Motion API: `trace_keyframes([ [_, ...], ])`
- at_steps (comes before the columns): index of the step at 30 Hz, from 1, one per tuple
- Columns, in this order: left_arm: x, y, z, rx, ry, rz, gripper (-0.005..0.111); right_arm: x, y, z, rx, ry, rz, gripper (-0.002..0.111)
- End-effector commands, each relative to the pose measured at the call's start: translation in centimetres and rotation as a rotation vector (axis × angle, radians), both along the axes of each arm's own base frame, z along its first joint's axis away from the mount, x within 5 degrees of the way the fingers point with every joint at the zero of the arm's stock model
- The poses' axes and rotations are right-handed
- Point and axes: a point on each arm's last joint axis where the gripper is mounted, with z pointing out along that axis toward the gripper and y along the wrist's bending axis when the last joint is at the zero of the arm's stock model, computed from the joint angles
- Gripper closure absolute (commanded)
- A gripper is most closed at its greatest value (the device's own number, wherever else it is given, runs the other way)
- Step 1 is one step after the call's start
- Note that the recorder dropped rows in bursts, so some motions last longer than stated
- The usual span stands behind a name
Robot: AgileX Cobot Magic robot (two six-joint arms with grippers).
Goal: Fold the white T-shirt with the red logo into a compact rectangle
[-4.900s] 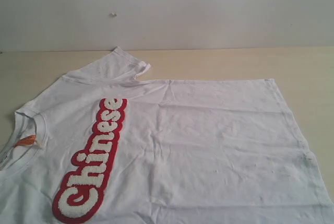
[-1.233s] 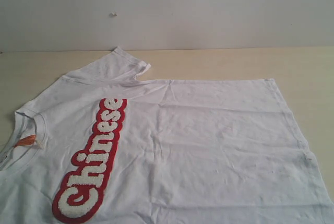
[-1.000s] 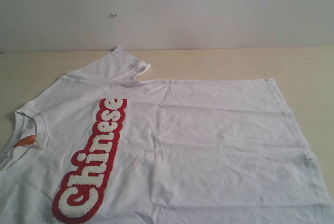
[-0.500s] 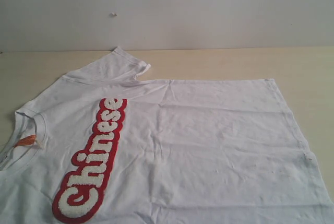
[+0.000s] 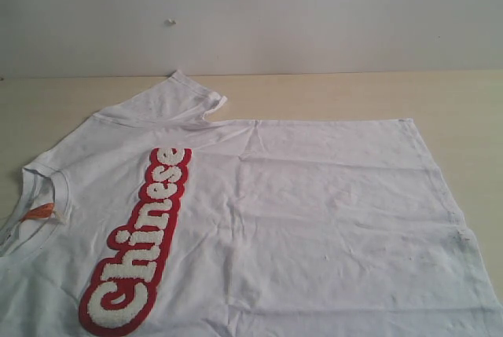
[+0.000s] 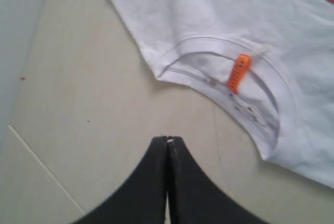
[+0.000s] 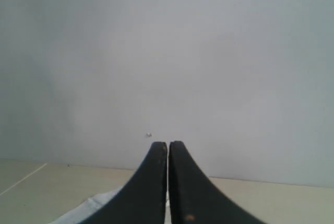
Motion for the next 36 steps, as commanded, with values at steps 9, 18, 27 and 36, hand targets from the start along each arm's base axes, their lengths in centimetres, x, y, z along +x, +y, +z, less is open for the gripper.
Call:
trace_keyframes([
  [9,1.7,-1.3,-2.4,-0.103,0.25,0.011,0.107,7.3,-1.1,1.0,-0.275,0.329,0.147,0.106],
  [18,3.5,-2.1,-3.9,-0.147,0.211,0.006,0.107,10.5,-1.9,2.4,-0.261,0.318,0.118,0.106],
  [27,4.0,-3.7,-3.8,-0.144,0.148,-0.064,0.107,11.7,-2.1,5.6,-0.585,0.107,0.144,0.106],
  [36,4.0,-4.6,-3.7,-0.146,0.129,-0.094,0.107,11.5,-1.9,4.2,-1.436,-0.258,0.242,0.106],
])
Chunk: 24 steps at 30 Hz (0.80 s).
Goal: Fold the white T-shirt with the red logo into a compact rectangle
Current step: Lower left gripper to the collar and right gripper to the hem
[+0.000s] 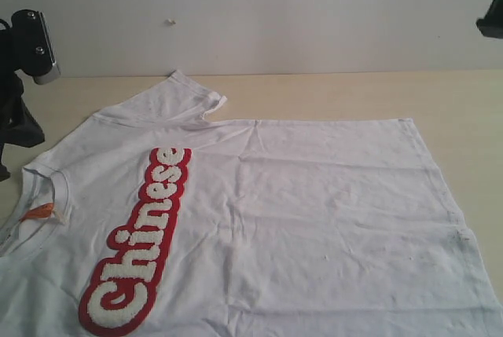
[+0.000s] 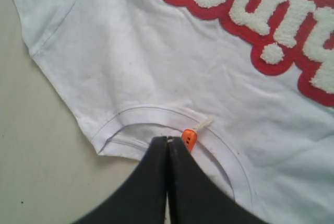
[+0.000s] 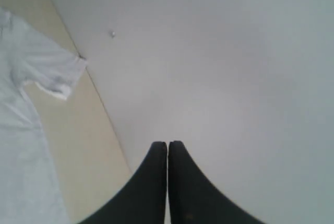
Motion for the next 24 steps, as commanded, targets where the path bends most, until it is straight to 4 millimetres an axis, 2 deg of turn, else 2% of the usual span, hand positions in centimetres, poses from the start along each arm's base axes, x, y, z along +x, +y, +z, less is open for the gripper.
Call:
trace_keyframes([
  [1,0.2,-0.3,0.2,-0.016,-0.021,-0.004,0.107,0.1,-0.3,-0.9,-0.296,-0.113,0.048,0.106],
  [7,0.3,-0.4,0.2,-0.008,-0.032,-0.023,0.107,1.2,-2.7,-2.5,-0.425,-0.07,-0.182,0.106],
  [10,0.6,-0.4,0.0,-0.009,-0.04,-0.021,0.107,2.0,-3.6,-3.4,-0.375,-0.013,-0.275,0.108],
  [16,1.2,-0.5,-1.2,-0.003,-0.012,-0.02,0.107,4.1,-4.5,-6.2,-0.23,0.116,-0.356,0.108],
  [19,1.5,-0.6,-1.7,-0.001,-0.006,-0.019,0.107,4.9,-5.2,-7.6,-0.25,0.157,-0.402,0.108],
  [21,1.7,-0.6,-2.0,-0.001,-0.005,-0.018,0.107,5.1,-5.7,-8.1,-0.392,0.144,-0.391,0.108],
  [24,2.0,-0.7,-2.2,-0.002,-0.017,-0.016,0.107,4.7,-5.9,-9.0,-0.75,0.106,-0.264,0.108],
])
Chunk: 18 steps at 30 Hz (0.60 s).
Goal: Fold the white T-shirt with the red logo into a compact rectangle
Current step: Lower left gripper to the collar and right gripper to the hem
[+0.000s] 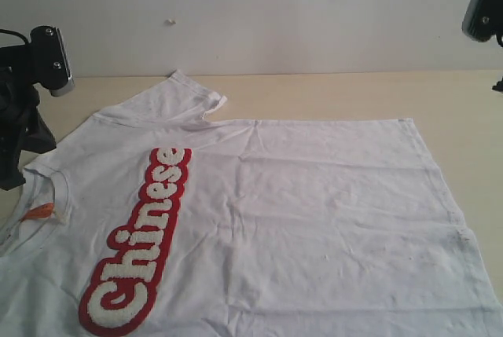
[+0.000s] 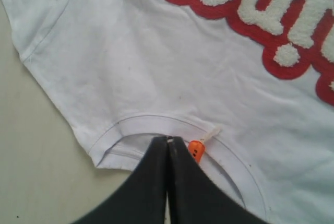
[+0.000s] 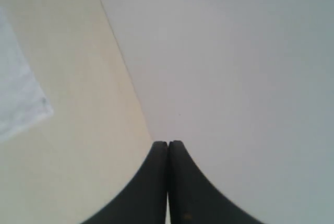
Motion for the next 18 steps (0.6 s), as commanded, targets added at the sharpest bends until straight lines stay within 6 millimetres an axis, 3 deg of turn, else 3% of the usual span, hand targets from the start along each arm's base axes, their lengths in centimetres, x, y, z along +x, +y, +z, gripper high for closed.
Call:
trace_keyframes([
  [1,0.5,-0.4,-0.2,-0.016,-0.028,0.002,0.107,-0.3,-0.6,-1.0,-0.441,0.063,0.155,0.108],
  [6,0.9,-0.4,-0.4,-0.018,-0.049,0.0,0.107,-0.1,-0.9,-1.2,-0.561,0.101,0.088,0.108],
  [11,1.0,-0.4,-0.3,-0.019,-0.059,0.001,0.107,0.8,-0.5,-3.3,-0.764,0.24,-0.038,0.108],
  [13,1.0,-0.5,-0.3,-0.02,-0.066,0.001,0.107,1.1,0.5,-4.3,-0.688,0.319,-0.038,0.108],
  [15,1.1,-0.5,-0.3,-0.021,-0.073,0.002,0.107,1.8,1.5,-4.7,-0.495,0.375,-0.06,0.108],
  [18,1.1,-0.5,-0.3,-0.026,-0.076,0.003,0.107,2.1,2.4,-4.7,-0.441,0.538,-0.026,0.108],
])
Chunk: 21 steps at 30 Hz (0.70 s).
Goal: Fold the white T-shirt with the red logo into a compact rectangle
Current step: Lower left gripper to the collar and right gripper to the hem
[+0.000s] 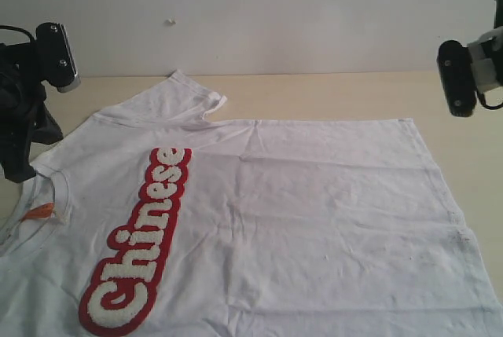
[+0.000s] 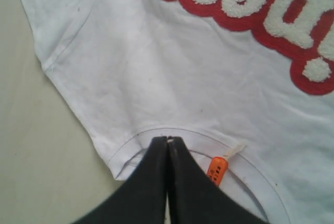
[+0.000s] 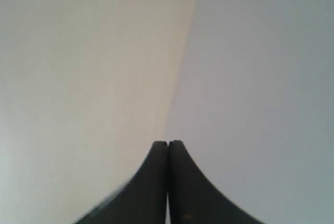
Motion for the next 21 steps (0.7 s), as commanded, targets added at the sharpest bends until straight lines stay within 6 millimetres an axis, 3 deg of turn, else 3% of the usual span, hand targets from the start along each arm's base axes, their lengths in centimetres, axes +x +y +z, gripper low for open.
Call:
trace_keyframes([
  [1,0.1,-0.4,0.2,-0.015,-0.015,-0.006,0.107,0.4,1.3,0.1,0.123,0.211,-0.072,0.108],
  [5,0.2,-0.5,-0.6,-0.003,0.014,-0.037,0.107,1.0,1.9,0.9,0.303,0.277,-0.22,0.108],
  [10,0.6,-0.6,-2.8,0.032,0.094,-0.085,0.107,1.4,3.2,1.1,0.481,0.377,-0.272,0.108],
  [15,1.0,-0.6,-4.5,0.05,0.147,-0.107,0.107,1.4,4.7,-0.9,0.652,0.505,-0.282,0.108],
  [21,0.9,-0.6,-5.0,0.059,0.171,-0.122,0.107,0.9,5.7,-2.7,0.747,0.674,-0.343,0.108],
])
